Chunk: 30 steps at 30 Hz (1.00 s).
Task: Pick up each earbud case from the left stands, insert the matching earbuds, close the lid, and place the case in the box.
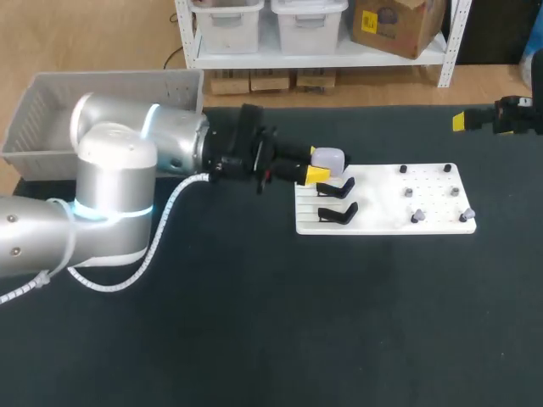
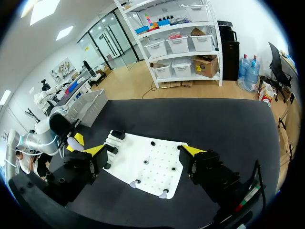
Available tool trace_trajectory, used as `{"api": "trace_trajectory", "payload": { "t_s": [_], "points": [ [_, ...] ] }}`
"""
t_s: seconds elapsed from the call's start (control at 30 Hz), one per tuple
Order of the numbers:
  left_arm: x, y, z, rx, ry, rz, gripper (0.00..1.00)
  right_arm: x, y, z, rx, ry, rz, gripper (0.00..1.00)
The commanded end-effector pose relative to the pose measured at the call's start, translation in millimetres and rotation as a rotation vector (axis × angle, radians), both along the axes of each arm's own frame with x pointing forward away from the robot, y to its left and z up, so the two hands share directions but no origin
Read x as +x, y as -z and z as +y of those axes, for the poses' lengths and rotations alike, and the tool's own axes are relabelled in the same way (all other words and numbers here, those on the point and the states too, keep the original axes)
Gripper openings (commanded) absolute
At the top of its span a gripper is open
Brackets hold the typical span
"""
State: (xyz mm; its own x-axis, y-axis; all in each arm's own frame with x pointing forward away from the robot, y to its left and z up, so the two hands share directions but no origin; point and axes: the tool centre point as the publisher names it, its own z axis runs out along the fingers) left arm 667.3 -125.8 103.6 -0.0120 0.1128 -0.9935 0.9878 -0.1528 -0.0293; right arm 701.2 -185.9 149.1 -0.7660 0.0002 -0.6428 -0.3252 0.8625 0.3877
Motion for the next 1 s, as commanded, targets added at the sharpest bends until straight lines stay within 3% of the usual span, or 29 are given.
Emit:
{"api": "trace_trajectory", "payload": {
  "t_s": [0.03, 1.0],
  "points": [
    [-8.0, 2.8, 1.9, -0.005, -0.062, -0.007, 0.0, -0.6, -0.4, 0.0, -0.002, 0.001, 0.0, 1.0],
    [-9.0, 2.8, 1.1, -0.016, -0.019, -0.01, 0.0, -4.2, -3.6, 2.6, 0.005, 0.01, -0.009, 1.0]
  ]
}}
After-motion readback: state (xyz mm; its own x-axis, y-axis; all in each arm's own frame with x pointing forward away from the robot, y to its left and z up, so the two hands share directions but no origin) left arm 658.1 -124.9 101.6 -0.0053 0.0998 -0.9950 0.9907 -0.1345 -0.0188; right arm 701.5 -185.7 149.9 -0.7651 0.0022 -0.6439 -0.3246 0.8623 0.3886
